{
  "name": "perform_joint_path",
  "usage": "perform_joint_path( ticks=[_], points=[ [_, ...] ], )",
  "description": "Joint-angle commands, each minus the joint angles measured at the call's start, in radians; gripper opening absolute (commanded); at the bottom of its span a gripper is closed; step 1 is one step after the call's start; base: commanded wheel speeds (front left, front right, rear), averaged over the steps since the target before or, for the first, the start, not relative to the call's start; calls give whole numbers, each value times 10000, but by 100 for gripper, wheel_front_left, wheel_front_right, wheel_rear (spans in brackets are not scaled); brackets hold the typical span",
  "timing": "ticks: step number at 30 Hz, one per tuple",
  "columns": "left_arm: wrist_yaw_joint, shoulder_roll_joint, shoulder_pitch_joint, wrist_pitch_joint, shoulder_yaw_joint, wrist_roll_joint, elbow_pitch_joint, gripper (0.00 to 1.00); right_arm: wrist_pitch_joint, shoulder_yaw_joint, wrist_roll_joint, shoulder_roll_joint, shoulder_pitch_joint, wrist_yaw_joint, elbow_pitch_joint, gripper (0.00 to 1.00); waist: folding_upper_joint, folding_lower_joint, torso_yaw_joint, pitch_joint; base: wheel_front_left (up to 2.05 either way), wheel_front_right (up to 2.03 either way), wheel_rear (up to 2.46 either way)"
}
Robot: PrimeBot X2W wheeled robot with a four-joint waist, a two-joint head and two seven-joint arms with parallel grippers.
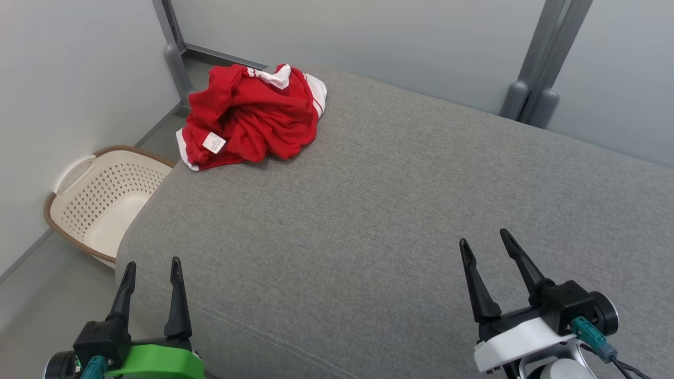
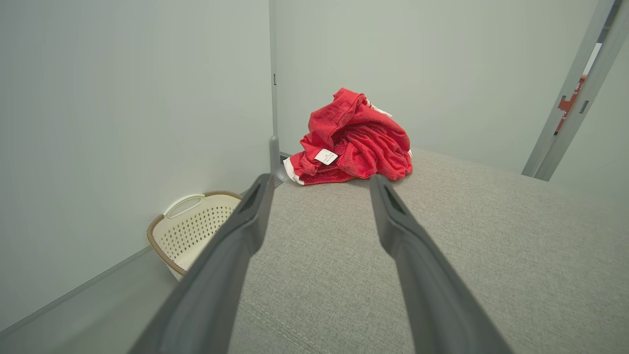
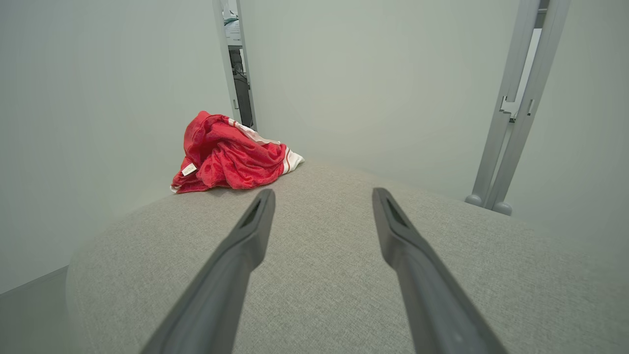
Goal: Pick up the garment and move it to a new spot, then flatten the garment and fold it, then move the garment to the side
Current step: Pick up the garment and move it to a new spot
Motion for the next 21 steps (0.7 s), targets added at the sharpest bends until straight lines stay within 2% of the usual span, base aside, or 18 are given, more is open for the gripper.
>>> perform_joint_path(
  ticks=[1, 15, 21],
  points=[
    [-21, 47, 72, -6, 29, 57, -55, 100, -31, 11, 8, -37, -17, 1, 28, 100, 0, 0, 79, 6, 0, 0, 0],
    [-182, 46, 75, -5, -111, 167, 70, 100, -31, 102, -95, -37, -11, 1, 74, 100, 0, 0, 128, 117, 0, 0, 0],
    [-256, 36, -465, -5, 292, -304, 261, 100, -31, 78, -322, -38, -194, 1, 17, 100, 0, 0, -67, 568, 0, 0, 0]
  ],
)
